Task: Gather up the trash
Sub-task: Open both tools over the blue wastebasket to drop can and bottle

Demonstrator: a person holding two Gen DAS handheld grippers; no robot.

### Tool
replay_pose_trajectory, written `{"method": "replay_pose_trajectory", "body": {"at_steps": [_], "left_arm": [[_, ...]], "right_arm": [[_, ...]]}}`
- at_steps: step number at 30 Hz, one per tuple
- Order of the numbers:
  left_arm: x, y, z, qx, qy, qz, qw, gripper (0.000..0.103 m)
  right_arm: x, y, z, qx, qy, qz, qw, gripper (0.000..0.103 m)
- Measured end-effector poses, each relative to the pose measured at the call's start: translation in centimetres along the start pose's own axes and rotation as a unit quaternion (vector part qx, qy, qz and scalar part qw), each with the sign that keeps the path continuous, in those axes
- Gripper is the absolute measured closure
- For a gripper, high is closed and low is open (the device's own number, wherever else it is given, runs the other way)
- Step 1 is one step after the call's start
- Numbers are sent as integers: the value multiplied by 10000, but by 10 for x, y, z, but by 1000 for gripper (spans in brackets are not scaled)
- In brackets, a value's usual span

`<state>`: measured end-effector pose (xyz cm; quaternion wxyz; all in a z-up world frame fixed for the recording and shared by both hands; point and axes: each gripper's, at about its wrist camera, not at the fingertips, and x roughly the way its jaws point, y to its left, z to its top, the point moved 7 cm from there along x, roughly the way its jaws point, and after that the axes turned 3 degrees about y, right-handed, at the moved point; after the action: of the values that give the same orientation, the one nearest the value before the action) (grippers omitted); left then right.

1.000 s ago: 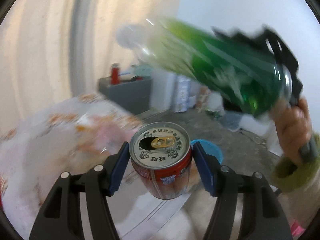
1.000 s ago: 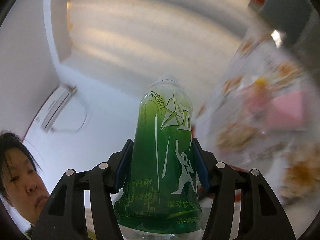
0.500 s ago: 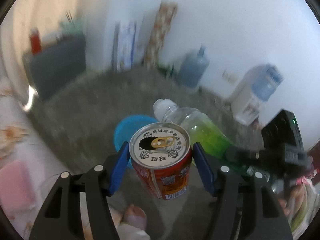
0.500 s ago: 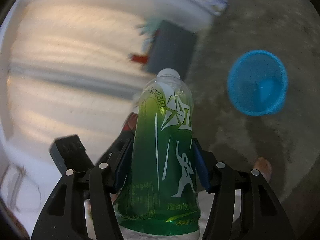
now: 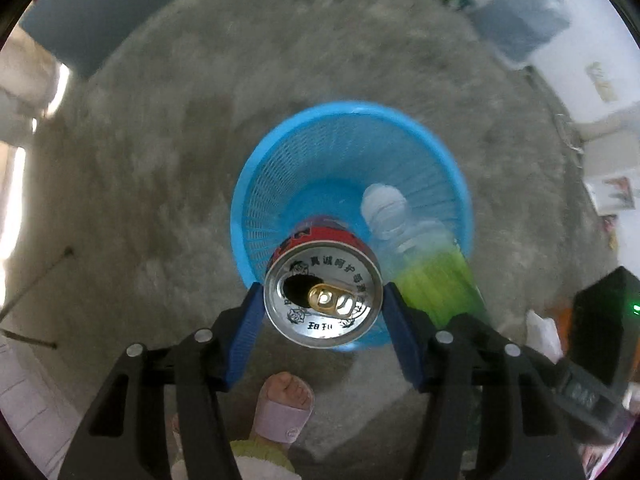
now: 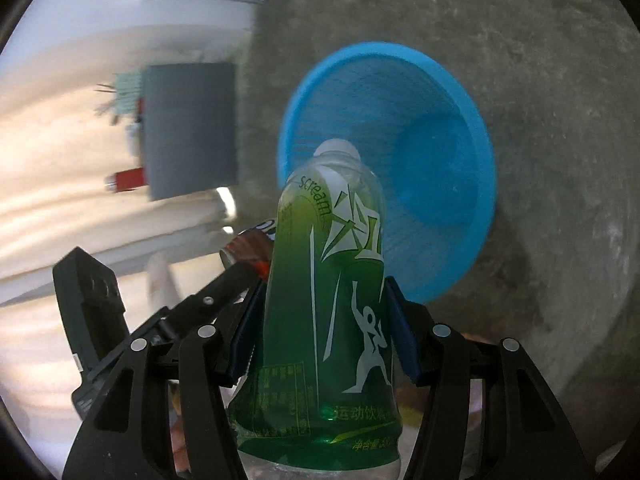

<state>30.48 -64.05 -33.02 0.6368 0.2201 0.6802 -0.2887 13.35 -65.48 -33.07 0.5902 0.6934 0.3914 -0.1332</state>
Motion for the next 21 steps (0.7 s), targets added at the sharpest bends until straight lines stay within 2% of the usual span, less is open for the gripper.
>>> {"method": "replay_pose_trajectory", "body": {"at_steps": [3, 6, 9, 12, 14, 16, 18, 21], "left_arm": [[23, 1, 9, -184, 199, -33, 9996, 45], [28, 6, 13, -256, 173, 71, 9995, 45], [22, 15, 7, -405, 215, -16, 9989, 41], [6, 17, 6, -543, 87, -96, 9984, 41], [-26, 14, 4, -574, -108, -249, 9980, 42], [-58, 11, -1, -477, -314, -410, 9975, 42], [-99, 7, -12, -246, -585, -556, 9964, 41], [-173, 5, -46, 279, -1055, -770, 9910, 41]], "right_arm": [[14, -10, 11, 38, 84, -387, 9992, 45], [20, -17, 16, -43, 55, -737, 9973, 38], [22, -12, 15, -114, 1, -743, 9972, 37], [28, -3, 23, -268, -106, -684, 9972, 35], [18, 3, 19, -425, -201, -728, 9962, 36], [3, 12, 8, -540, -311, -564, 9965, 36], [-15, 20, -7, -640, -472, -330, 9963, 36], [-48, 21, -38, -810, -785, -109, 9936, 36]]}}
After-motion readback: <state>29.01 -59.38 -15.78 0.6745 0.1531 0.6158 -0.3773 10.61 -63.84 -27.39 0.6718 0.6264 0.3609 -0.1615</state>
